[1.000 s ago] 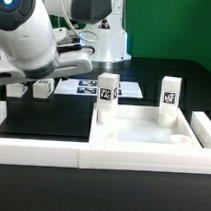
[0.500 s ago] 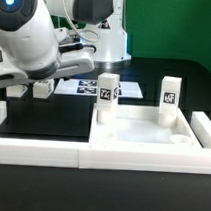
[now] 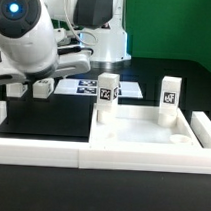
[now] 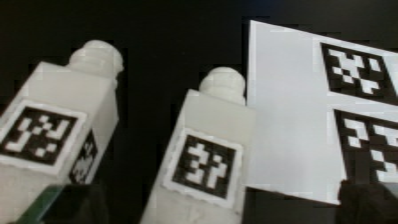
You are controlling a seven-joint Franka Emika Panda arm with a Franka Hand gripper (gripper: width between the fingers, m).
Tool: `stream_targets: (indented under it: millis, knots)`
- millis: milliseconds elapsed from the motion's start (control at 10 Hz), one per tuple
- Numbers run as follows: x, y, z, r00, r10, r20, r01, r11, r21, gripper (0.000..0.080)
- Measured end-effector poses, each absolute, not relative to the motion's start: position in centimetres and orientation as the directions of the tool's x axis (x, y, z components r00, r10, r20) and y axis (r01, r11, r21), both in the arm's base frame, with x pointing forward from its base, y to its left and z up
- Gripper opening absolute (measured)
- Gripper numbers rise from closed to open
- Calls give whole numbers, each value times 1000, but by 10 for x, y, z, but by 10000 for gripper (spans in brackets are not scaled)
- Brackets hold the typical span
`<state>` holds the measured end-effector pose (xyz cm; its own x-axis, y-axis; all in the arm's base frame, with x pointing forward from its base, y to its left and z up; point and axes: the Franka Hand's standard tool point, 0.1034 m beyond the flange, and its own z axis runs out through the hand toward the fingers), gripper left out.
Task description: Assemble square table
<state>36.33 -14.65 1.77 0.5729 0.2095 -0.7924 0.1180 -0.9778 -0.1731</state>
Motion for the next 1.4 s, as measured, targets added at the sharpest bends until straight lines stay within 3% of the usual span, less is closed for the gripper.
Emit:
stream_targets:
  millis: [300, 600, 800, 900, 1400]
  knots:
    - [353, -142, 6, 574, 226, -787, 127, -974, -187, 649]
    - [351, -140, 5, 570, 247, -784, 142, -969, -202, 649]
    - [352, -139, 5, 568, 257, -782, 150, -966, -208, 377]
    - [352, -138, 5, 566, 259, -782, 152, -966, -210, 289]
    - [353, -137, 5, 563, 273, -780, 163, -962, -219, 289]
